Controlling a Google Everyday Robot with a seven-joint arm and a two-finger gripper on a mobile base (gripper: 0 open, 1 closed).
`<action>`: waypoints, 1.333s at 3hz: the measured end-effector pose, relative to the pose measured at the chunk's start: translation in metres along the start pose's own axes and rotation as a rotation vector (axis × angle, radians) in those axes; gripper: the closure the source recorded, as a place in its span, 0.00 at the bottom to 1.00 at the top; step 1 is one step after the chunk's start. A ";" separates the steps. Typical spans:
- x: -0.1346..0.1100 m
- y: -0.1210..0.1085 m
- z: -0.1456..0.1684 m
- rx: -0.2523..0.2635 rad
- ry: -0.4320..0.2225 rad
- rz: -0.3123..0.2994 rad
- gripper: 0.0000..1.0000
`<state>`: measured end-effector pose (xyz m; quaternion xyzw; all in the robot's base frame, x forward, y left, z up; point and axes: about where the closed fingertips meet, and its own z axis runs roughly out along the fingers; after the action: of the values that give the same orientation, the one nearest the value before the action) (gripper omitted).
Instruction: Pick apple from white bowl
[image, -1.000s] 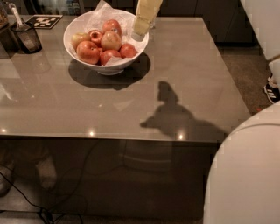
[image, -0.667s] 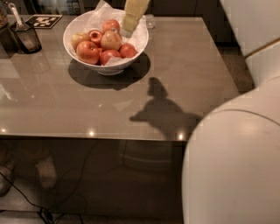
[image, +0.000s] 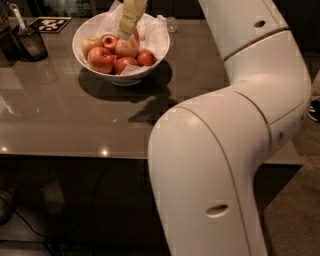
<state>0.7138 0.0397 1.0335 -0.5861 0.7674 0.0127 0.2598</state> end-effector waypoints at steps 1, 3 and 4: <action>0.001 -0.008 0.029 -0.028 -0.009 0.053 0.00; -0.012 -0.019 0.048 -0.012 -0.058 0.076 0.00; -0.016 -0.017 0.069 -0.043 -0.064 0.103 0.00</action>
Offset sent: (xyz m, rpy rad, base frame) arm 0.0142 0.0044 -0.0180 0.0259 0.0317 -0.0255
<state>0.7588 0.0706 0.9853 -0.5505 0.7874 0.0611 0.2706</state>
